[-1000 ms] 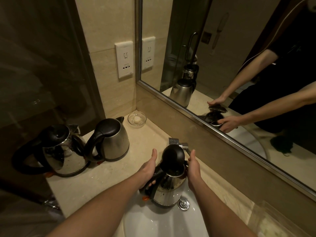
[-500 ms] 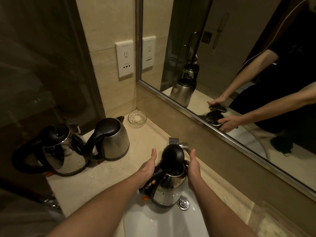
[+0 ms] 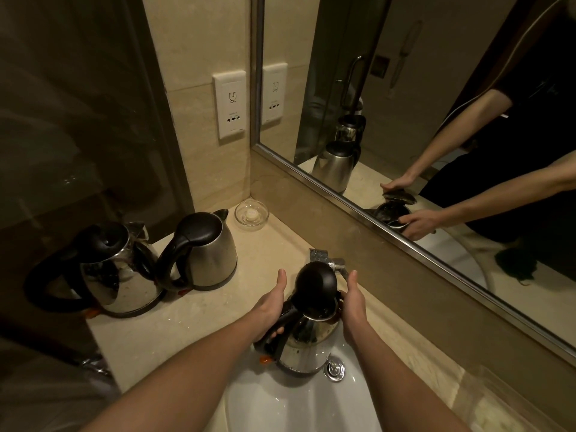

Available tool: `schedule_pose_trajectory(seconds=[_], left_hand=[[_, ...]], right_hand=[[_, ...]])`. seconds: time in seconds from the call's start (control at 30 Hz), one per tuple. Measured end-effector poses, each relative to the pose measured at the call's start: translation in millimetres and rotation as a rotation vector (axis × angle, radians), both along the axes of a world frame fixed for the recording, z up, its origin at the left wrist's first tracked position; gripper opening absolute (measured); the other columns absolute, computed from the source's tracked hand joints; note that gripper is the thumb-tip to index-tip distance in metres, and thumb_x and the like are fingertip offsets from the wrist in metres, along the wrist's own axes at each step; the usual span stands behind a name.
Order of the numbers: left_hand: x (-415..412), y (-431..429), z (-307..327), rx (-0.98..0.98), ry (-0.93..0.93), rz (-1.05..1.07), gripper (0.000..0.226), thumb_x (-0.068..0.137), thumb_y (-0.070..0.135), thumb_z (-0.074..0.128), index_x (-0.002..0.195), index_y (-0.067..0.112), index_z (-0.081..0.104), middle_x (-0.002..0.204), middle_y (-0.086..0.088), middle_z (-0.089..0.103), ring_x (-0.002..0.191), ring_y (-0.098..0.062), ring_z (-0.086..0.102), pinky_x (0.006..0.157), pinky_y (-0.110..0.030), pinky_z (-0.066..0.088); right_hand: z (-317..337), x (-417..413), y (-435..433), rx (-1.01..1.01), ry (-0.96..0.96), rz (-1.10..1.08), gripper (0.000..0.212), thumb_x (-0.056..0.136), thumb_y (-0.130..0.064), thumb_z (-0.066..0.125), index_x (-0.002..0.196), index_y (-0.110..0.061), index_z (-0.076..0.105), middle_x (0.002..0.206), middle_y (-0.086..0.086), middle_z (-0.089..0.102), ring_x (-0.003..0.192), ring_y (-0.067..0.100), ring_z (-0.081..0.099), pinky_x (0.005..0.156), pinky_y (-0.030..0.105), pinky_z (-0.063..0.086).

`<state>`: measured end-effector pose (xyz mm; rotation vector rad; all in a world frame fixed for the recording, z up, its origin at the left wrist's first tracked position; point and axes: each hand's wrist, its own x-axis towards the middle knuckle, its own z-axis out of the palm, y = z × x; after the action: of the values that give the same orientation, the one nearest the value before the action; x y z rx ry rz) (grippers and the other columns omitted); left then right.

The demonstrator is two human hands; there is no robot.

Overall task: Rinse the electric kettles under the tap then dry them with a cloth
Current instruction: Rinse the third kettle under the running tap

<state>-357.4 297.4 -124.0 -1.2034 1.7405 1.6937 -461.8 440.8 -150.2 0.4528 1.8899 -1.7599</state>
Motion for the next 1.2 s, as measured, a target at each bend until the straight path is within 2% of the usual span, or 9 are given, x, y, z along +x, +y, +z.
schedule_pose_trajectory(seconds=[0.1, 0.27, 0.33, 0.4, 0.47, 0.7, 0.87, 1.07, 1.2], left_hand=[[0.0, 1.8, 2.7, 0.002, 0.004, -0.011, 0.124, 0.055, 0.102, 0.006, 0.094, 0.002, 0.068, 0.053, -0.005, 0.050, 0.046, -0.017, 0.048, 0.065, -0.033, 0.045], [-0.3, 1.1, 0.1, -0.007, -0.012, -0.013, 0.132, 0.064, 0.101, 0.006, 0.138, 0.004, 0.058, 0.054, -0.005, 0.052, 0.050, -0.018, 0.050, 0.063, -0.031, 0.047], [0.2, 1.0, 2.0, -0.005, -0.002, -0.007, 0.131, 0.067, 0.100, 0.007, 0.141, 0.002, 0.053, 0.056, -0.006, 0.053, 0.053, -0.019, 0.052, 0.063, -0.031, 0.048], [0.8, 2.1, 3.5, -0.005, 0.001, -0.019, 0.126, 0.064, 0.100, 0.007, 0.112, 0.002, 0.070, 0.054, -0.006, 0.052, 0.050, -0.019, 0.051, 0.062, -0.031, 0.046], [1.0, 5.3, 8.5, -0.021, 0.010, -0.031, 0.104, 0.066, 0.098, 0.006, 0.069, 0.010, 0.060, 0.050, -0.005, 0.049, 0.046, -0.019, 0.048, 0.062, -0.031, 0.044], [2.6, 5.4, 8.0, -0.011, 0.018, -0.038, 0.099, 0.066, 0.098, 0.005, 0.062, 0.011, 0.052, 0.050, -0.005, 0.048, 0.045, -0.018, 0.047, 0.067, -0.033, 0.045], [-0.6, 3.3, 3.2, -0.009, 0.012, -0.009, 0.119, 0.069, 0.099, 0.007, 0.114, 0.007, 0.068, 0.055, -0.006, 0.052, 0.055, -0.020, 0.053, 0.066, -0.033, 0.047], [1.0, 4.4, 5.4, -0.008, 0.022, -0.010, 0.116, 0.064, 0.100, 0.007, 0.101, 0.009, 0.068, 0.055, -0.005, 0.052, 0.053, -0.019, 0.053, 0.065, -0.033, 0.046], [3.4, 2.5, 8.6, -0.024, 0.002, -0.061, 0.125, 0.076, 0.094, 0.004, 0.142, -0.001, 0.051, 0.050, -0.004, 0.049, 0.045, -0.015, 0.047, 0.055, -0.029, 0.045]], right_hand=[[0.8, 0.4, 0.1, 0.008, -0.006, -0.005, 0.105, 0.062, -0.092, 0.032, 0.144, -0.027, 0.045, 0.141, 0.013, 0.053, 0.129, 0.035, 0.049, 0.108, 0.060, 0.036], [1.7, -0.5, 1.4, 0.010, -0.011, -0.007, 0.099, 0.072, -0.087, 0.031, 0.148, -0.025, 0.040, 0.148, 0.013, 0.047, 0.135, 0.036, 0.044, 0.111, 0.060, 0.033], [0.8, -1.1, 2.7, 0.007, -0.011, -0.007, 0.087, 0.084, -0.080, 0.031, 0.149, -0.022, 0.039, 0.147, 0.014, 0.048, 0.134, 0.036, 0.044, 0.111, 0.060, 0.033], [-1.4, -2.2, 3.9, 0.010, -0.012, -0.014, 0.084, 0.086, -0.078, 0.031, 0.148, -0.021, 0.039, 0.144, 0.014, 0.049, 0.132, 0.036, 0.046, 0.110, 0.059, 0.035], [-2.4, -2.7, 4.0, 0.012, -0.006, -0.008, 0.088, 0.082, -0.081, 0.031, 0.148, -0.022, 0.039, 0.144, 0.015, 0.050, 0.131, 0.037, 0.046, 0.109, 0.060, 0.035], [-1.4, -2.5, 1.3, 0.001, 0.005, -0.007, 0.109, 0.061, -0.091, 0.031, 0.150, -0.029, 0.035, 0.151, 0.011, 0.043, 0.137, 0.036, 0.040, 0.111, 0.061, 0.032], [-0.9, -2.2, 1.3, -0.004, 0.013, -0.004, 0.115, 0.055, -0.094, 0.032, 0.150, -0.030, 0.035, 0.152, 0.010, 0.042, 0.138, 0.035, 0.040, 0.111, 0.061, 0.032], [-1.5, -2.8, 1.2, -0.002, 0.021, 0.008, 0.115, 0.056, -0.094, 0.031, 0.151, -0.029, 0.033, 0.152, 0.011, 0.042, 0.139, 0.035, 0.039, 0.112, 0.061, 0.030], [-2.4, -3.7, 0.6, 0.015, 0.013, 0.005, 0.123, 0.048, -0.096, 0.031, 0.151, -0.029, 0.032, 0.151, 0.012, 0.043, 0.138, 0.036, 0.039, 0.112, 0.061, 0.029]])
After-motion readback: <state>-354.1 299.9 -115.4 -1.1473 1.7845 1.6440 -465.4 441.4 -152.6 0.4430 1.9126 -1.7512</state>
